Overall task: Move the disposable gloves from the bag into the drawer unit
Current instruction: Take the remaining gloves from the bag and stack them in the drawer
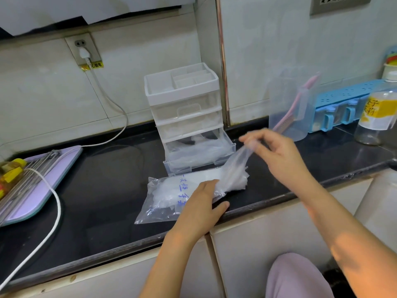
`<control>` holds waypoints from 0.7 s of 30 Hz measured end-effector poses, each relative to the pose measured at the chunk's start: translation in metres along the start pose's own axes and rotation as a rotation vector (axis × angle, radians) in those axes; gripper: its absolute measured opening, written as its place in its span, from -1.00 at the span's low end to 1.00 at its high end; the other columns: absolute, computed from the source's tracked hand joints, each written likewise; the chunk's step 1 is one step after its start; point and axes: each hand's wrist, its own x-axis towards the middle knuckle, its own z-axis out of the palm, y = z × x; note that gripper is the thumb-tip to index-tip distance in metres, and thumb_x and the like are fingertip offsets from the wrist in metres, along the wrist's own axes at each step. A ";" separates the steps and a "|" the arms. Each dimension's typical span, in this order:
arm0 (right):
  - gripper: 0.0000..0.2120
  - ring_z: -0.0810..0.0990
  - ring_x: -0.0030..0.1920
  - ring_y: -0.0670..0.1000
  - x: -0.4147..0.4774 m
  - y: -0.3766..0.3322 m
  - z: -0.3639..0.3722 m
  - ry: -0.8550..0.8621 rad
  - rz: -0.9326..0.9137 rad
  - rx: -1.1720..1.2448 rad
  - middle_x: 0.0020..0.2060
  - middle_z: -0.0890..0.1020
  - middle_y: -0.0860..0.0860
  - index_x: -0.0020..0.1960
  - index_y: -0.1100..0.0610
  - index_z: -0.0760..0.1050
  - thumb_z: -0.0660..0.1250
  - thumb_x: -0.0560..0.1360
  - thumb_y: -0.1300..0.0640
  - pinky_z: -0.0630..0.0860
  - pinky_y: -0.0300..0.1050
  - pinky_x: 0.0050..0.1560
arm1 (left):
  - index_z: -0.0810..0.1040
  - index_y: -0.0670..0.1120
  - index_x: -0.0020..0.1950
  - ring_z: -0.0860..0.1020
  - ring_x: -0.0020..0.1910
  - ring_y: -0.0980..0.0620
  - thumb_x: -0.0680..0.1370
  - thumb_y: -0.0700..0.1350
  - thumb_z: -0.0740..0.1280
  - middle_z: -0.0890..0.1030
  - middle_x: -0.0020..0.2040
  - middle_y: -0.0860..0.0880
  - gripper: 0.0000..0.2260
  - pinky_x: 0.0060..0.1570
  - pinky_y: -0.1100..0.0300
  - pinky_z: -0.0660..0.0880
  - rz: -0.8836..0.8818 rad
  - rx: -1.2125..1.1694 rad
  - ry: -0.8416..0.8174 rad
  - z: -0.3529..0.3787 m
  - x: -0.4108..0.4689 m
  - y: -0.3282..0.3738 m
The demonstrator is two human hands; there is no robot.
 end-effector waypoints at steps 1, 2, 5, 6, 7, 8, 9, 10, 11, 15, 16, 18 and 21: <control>-0.83 0.58 0.12 -0.15 0.010 -0.008 -0.003 0.021 -0.025 0.019 -0.02 0.66 -0.16 -0.06 0.01 0.56 0.27 0.56 0.25 0.47 -0.16 0.20 | 0.20 0.08 0.49 0.33 0.33 0.15 0.57 0.04 0.29 0.30 0.40 0.14 -0.49 0.23 0.34 0.24 0.000 -0.007 0.001 0.000 0.000 0.001; -0.81 0.59 0.11 -0.15 0.020 -0.018 -0.007 0.050 -0.056 0.047 -0.05 0.67 -0.17 -0.08 -0.01 0.54 0.25 0.57 0.26 0.47 -0.20 0.19 | 0.18 0.08 0.49 0.32 0.33 0.16 0.58 0.03 0.28 0.29 0.41 0.14 -0.48 0.22 0.35 0.23 0.003 -0.008 0.006 0.001 0.000 0.002; -0.84 0.60 0.03 -0.14 0.047 -0.046 -0.020 0.138 -0.182 0.087 -0.12 0.65 -0.13 -0.12 0.02 0.46 0.24 0.58 0.24 0.46 -0.30 0.10 | 0.13 0.07 0.52 0.25 0.39 0.18 0.57 0.08 0.29 0.24 0.46 0.15 -0.42 0.26 0.38 0.18 -0.012 -0.012 -0.025 0.002 0.000 0.001; -0.85 0.61 0.02 -0.10 0.055 -0.055 -0.024 0.138 -0.215 0.063 -0.13 0.64 -0.08 -0.12 0.01 0.46 0.25 0.58 0.22 0.48 -0.27 0.09 | 0.09 0.08 0.53 0.23 0.39 0.21 0.54 0.11 0.33 0.21 0.46 0.18 -0.35 0.26 0.39 0.16 -0.027 -0.041 -0.058 0.000 0.000 0.001; -0.86 0.61 0.01 -0.04 0.061 -0.062 -0.025 0.113 -0.230 0.016 -0.13 0.64 -0.03 -0.13 0.00 0.47 0.27 0.56 0.20 0.50 -0.21 0.09 | 0.04 0.11 0.54 0.21 0.37 0.26 0.48 0.16 0.39 0.18 0.45 0.23 -0.24 0.26 0.38 0.14 -0.047 -0.090 -0.095 -0.003 0.001 0.000; -0.87 0.61 -0.01 0.00 0.068 -0.067 -0.026 0.071 -0.232 -0.052 -0.14 0.64 0.02 -0.15 0.00 0.48 0.28 0.55 0.17 0.52 -0.16 0.08 | -0.03 0.13 0.55 0.18 0.37 0.31 0.41 0.20 0.44 0.16 0.44 0.26 -0.12 0.27 0.37 0.13 -0.064 -0.150 -0.124 -0.006 0.002 0.001; -0.88 0.60 -0.05 -0.01 0.074 -0.071 -0.024 0.021 -0.226 -0.129 -0.16 0.64 0.04 -0.16 0.00 0.48 0.29 0.53 0.17 0.52 -0.18 0.05 | -0.10 0.15 0.56 0.15 0.39 0.33 0.34 0.26 0.46 0.14 0.46 0.27 -0.02 0.30 0.36 0.11 -0.069 -0.214 -0.129 -0.011 0.003 0.002; -0.86 0.58 -0.12 -0.07 0.079 -0.073 -0.021 -0.021 -0.220 -0.215 -0.21 0.62 0.00 -0.18 -0.01 0.48 0.30 0.53 0.18 0.49 -0.28 -0.01 | -0.15 0.16 0.56 0.12 0.42 0.33 0.29 0.32 0.45 0.10 0.49 0.26 0.05 0.33 0.34 0.11 -0.057 -0.280 -0.110 -0.015 0.004 0.004; -0.83 0.53 -0.20 -0.15 0.082 -0.075 -0.016 -0.056 -0.217 -0.303 -0.26 0.58 -0.07 -0.19 -0.02 0.46 0.30 0.53 0.20 0.42 -0.40 -0.10 | -0.17 0.17 0.56 0.12 0.45 0.32 0.26 0.36 0.43 0.08 0.52 0.24 0.07 0.35 0.33 0.11 -0.035 -0.346 -0.072 -0.019 0.006 0.007; -0.92 0.50 -0.23 -0.06 0.088 -0.077 0.004 -0.246 -0.177 -0.548 -0.29 0.54 -0.07 -0.13 0.03 0.48 0.29 0.54 0.16 0.39 -0.30 -0.19 | -0.03 0.14 0.54 0.30 0.39 0.28 0.20 0.43 0.38 0.27 0.45 0.19 0.04 0.37 0.31 0.26 0.060 -0.601 0.092 -0.034 0.019 0.023; -0.94 0.52 -0.19 -0.03 0.088 -0.076 0.009 -0.277 -0.175 -0.592 -0.26 0.56 -0.03 -0.11 0.03 0.50 0.29 0.54 0.14 0.40 -0.23 -0.17 | 0.01 0.13 0.54 0.35 0.34 0.30 0.16 0.45 0.37 0.31 0.42 0.17 0.06 0.31 0.36 0.32 0.072 -0.651 0.101 -0.037 0.022 0.026; -0.95 0.52 -0.16 -0.02 0.091 -0.076 0.015 -0.291 -0.166 -0.649 -0.22 0.58 -0.02 -0.10 0.03 0.51 0.31 0.54 0.09 0.38 -0.23 -0.22 | 0.07 0.10 0.53 0.43 0.27 0.32 0.11 0.51 0.38 0.39 0.40 0.12 0.11 0.19 0.43 0.40 0.081 -0.731 0.086 -0.043 0.028 0.032; -0.92 0.50 -0.12 -0.05 0.095 -0.078 0.021 -0.265 -0.108 -0.662 -0.22 0.54 -0.09 -0.13 0.01 0.50 0.31 0.53 0.04 0.32 -0.24 -0.26 | 0.11 0.06 0.53 0.50 0.24 0.24 0.08 0.53 0.38 0.49 0.34 0.02 0.14 0.28 0.21 0.41 0.048 -0.771 0.050 -0.043 0.035 0.035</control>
